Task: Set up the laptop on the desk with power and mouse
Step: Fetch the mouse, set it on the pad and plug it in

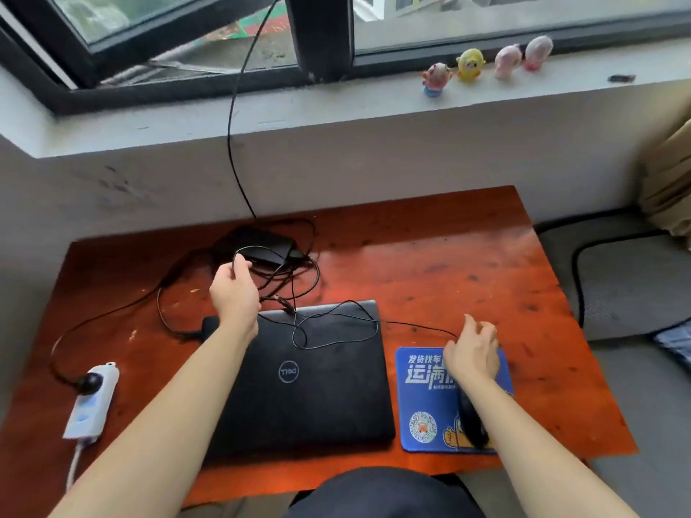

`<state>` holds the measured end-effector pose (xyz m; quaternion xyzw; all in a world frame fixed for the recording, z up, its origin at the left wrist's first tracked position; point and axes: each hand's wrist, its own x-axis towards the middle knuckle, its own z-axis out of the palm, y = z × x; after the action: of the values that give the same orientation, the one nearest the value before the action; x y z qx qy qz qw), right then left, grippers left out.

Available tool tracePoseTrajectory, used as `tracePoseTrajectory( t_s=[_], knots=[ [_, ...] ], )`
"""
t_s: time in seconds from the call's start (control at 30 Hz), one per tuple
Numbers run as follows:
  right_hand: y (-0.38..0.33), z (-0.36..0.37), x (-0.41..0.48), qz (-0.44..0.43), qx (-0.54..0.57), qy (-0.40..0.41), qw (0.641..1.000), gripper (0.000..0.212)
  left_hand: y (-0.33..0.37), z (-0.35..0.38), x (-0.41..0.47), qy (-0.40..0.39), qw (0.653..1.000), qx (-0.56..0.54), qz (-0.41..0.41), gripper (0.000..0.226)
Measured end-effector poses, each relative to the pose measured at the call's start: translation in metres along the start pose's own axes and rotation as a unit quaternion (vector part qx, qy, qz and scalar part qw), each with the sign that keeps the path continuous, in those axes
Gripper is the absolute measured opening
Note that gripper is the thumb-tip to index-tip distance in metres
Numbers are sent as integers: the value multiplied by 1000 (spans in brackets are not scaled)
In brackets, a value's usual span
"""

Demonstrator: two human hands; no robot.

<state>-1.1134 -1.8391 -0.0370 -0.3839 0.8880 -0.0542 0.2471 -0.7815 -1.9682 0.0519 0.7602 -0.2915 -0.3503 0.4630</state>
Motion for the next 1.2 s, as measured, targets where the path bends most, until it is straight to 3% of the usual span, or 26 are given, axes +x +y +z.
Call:
tracePoseTrajectory(
  t_s=[0.1,0.2,0.3,0.37,0.4,0.47,0.6,0.67,0.77,0.83,0.93,1.07,1.13,1.2],
  knots=[
    [-43,7,-13,-104,32,44,993,53,-3,-10,-7,-21,1000,-10,0,44],
    [-94,14,-24,-261,82,13,962,51,-10,-22,-13,-47,998,-37,-13,52],
    [-138,26,-35,-428,-59,-42,901,76,-18,-34,-20,-72,994,-75,-30,58],
    [-153,41,-40,-465,-210,-67,857,74,-20,-43,-22,-75,987,-123,-69,61],
    [-154,46,-39,-458,-255,-68,849,62,-19,-47,-22,-73,981,-152,-98,62],
    [-147,49,-38,-416,-232,-86,875,38,-17,-55,-18,-54,963,-207,-163,62],
    [-110,42,-29,-360,-85,-112,922,31,-22,-71,-8,-8,935,-238,-261,58],
    [-98,27,-23,-342,-38,-207,916,26,-28,-75,-5,5,931,-222,-291,56],
    [-96,-7,-17,-260,130,-368,883,29,-33,-73,-4,2,911,-230,-343,49],
    [-98,-28,-13,-233,195,-401,864,28,-33,-68,-5,-5,893,-266,-364,46],
    [-103,-48,-9,-237,197,-365,879,27,-31,-59,-11,-20,864,-322,-386,45],
    [-104,-53,0,-211,236,-151,936,27,-32,-53,-20,-20,854,-340,-392,48],
    [-104,-53,5,-133,357,-105,919,31,-38,-55,-21,-11,862,-323,-390,45],
    [-105,-59,11,-48,501,-92,859,27,-43,-59,-23,-18,884,-268,-382,42]
  ],
)
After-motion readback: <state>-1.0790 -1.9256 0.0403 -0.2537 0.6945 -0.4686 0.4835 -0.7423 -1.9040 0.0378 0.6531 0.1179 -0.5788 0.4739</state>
